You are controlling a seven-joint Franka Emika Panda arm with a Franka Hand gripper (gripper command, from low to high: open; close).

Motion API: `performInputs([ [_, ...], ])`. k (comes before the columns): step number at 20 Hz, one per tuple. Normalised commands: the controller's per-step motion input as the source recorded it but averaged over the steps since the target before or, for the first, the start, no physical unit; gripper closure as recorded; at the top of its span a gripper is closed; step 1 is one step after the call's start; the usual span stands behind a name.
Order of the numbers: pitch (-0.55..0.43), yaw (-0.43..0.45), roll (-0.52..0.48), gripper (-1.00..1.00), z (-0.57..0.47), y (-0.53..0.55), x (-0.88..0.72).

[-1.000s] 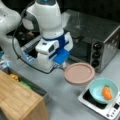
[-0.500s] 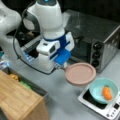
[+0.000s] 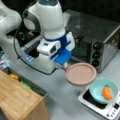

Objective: Pick up the pan. Place the pan on the table. Pick up the bowl. Place the bowl on the stove.

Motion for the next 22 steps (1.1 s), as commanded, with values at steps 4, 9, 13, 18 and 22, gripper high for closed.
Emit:
performInputs([
  [4, 0.195, 0.012, 0.208, 1.00, 0.22, -0.06, 0.34],
  [9, 0.165, 0.025, 0.151, 1.00, 0.20, -0.06, 0.32],
  [13, 0.106, 0.030, 0.082, 1.00, 0.24, -0.07, 0.35],
  [18, 0.149, 0.024, 0.039, 1.00, 0.32, -0.11, 0.42],
  [22, 0.190, 0.034, 0.000, 1.00, 0.34, -0.13, 0.45],
])
